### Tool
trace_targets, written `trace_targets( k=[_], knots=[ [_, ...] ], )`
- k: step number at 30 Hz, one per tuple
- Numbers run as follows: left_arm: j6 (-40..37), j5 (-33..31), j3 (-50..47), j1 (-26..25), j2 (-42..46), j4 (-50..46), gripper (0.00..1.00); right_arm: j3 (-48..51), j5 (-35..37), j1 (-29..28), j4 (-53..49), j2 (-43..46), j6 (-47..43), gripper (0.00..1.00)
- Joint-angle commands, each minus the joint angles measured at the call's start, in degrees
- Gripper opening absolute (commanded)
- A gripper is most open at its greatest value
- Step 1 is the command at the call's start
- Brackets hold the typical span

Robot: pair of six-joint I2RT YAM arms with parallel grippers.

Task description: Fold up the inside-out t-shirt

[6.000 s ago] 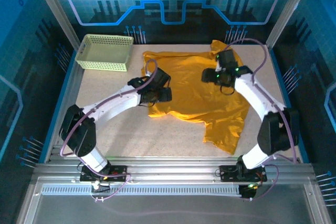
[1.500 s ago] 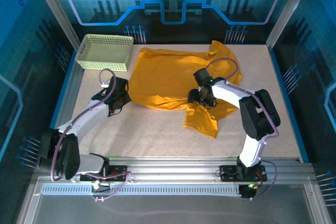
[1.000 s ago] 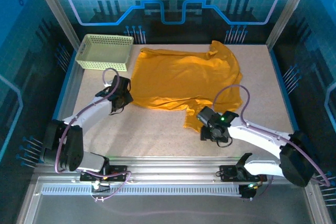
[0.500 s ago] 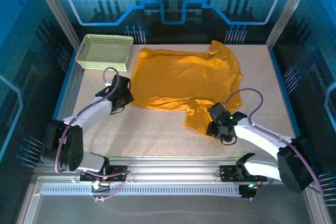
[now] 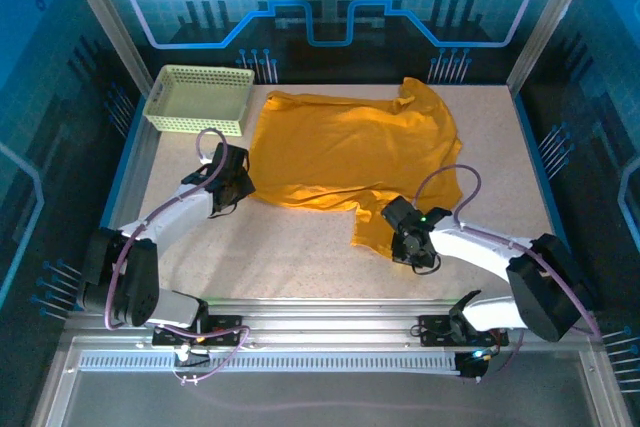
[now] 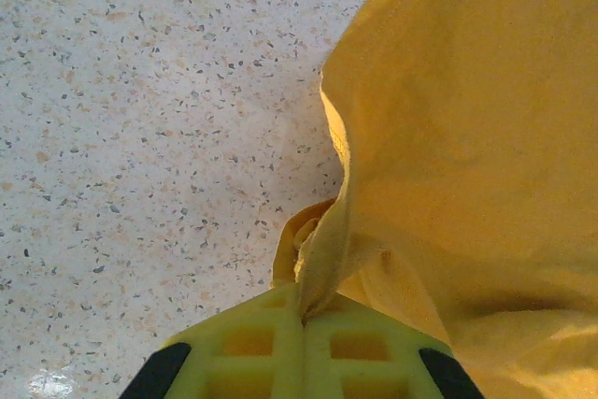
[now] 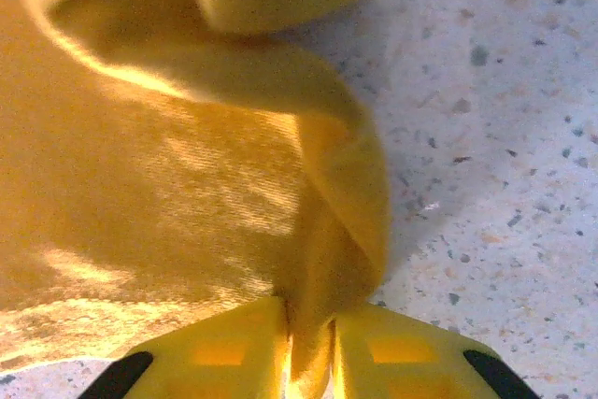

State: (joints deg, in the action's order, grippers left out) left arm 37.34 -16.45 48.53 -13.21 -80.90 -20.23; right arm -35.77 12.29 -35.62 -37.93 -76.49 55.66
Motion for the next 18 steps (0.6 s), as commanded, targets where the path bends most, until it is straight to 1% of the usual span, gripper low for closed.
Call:
trace_targets(
  k=[1,3,7,9,11,14,16,18],
  knots=[
    [-0.82,0.17,2.08,0.53,0.48,0.03,0.0,-0.47,3.03,-0.77,-3.72,-0.24,1.53,0.14],
    [-0.81,-0.05,2.42,0.47,0.83,-0.18,0.0,-1.41,5.33,-0.77,-6.54,1.33,1.57,0.1],
    [-0.77,-0.8,3.05,0.49,2.58,-0.52,0.0,-6.85,13.22,0.05,-17.2,7.02,0.95,0.01],
    [-0.78,-1.11,2.97,0.53,4.44,-0.19,0.0,-10.09,16.32,2.11,-21.66,11.69,-1.03,0.0],
    [-0.7,-1.13,2.8,0.5,6.95,0.69,0.0,-14.1,18.26,5.54,-24.16,16.54,-5.03,0.0],
    [-1.15,-0.57,3.66,0.51,11.34,2.06,0.0,-24.63,19.89,10.84,-25.22,22.38,-13.55,0.0],
    [-1.64,-0.34,5.84,0.48,13.49,2.24,0.0,-33.5,20.48,13.6,-25.9,22.68,-18.18,0.0],
    [-2.5,-0.08,8.59,0.47,15.71,2.34,0.0,-43.13,20.88,15.77,-26.54,21.02,-22.34,0.0]
  ],
)
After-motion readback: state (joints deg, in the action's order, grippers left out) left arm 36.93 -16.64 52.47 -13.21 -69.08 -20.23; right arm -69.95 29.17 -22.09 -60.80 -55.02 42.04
